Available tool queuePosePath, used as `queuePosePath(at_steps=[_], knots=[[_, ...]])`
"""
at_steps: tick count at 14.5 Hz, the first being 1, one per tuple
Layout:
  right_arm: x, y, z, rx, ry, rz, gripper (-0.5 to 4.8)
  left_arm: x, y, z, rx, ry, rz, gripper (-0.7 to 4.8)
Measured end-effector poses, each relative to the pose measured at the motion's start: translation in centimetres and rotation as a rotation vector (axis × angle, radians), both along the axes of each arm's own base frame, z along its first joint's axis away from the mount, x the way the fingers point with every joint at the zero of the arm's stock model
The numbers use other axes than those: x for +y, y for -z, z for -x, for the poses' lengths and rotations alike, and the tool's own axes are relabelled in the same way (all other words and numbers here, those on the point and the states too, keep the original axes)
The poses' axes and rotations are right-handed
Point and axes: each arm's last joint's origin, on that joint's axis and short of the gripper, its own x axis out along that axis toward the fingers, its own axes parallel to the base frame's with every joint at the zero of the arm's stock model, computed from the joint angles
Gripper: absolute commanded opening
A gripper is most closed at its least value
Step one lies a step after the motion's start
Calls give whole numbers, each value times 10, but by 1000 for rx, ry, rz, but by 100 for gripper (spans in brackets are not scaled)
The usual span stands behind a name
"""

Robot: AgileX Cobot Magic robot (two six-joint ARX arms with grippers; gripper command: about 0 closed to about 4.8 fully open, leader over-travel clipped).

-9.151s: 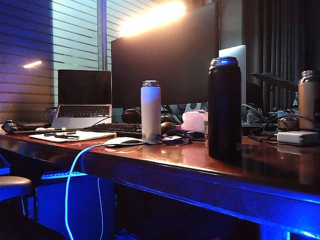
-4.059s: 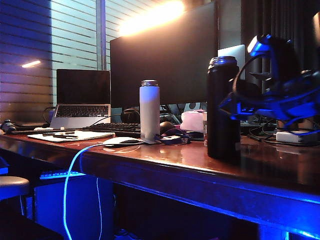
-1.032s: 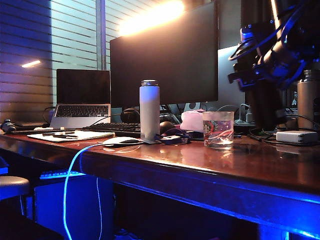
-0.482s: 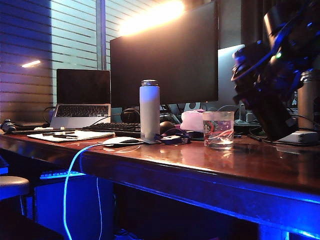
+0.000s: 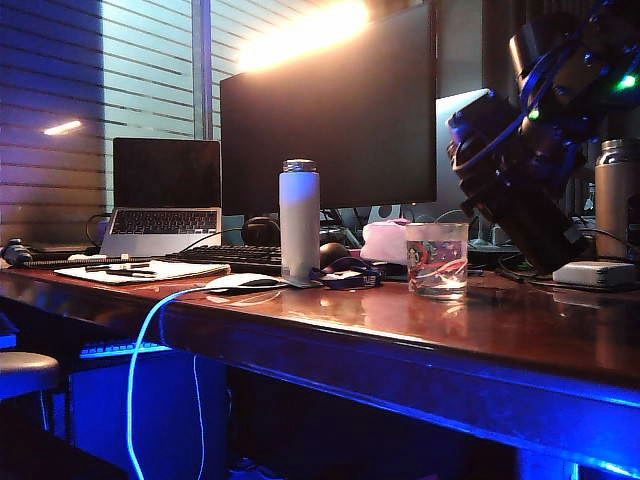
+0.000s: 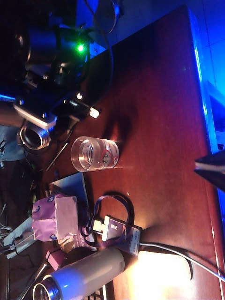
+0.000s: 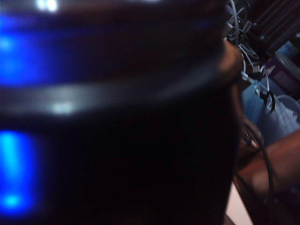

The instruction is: Pick up the black thermos, pour a little water from inside into the glass cup, then place the black thermos back on the table.

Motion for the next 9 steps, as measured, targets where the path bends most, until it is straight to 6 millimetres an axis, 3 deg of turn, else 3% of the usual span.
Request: queuePosePath(at_steps=[9], knots=[[-1,12,-6,75,-26,287,22,0,-2,-1,-17,0,6,-3]])
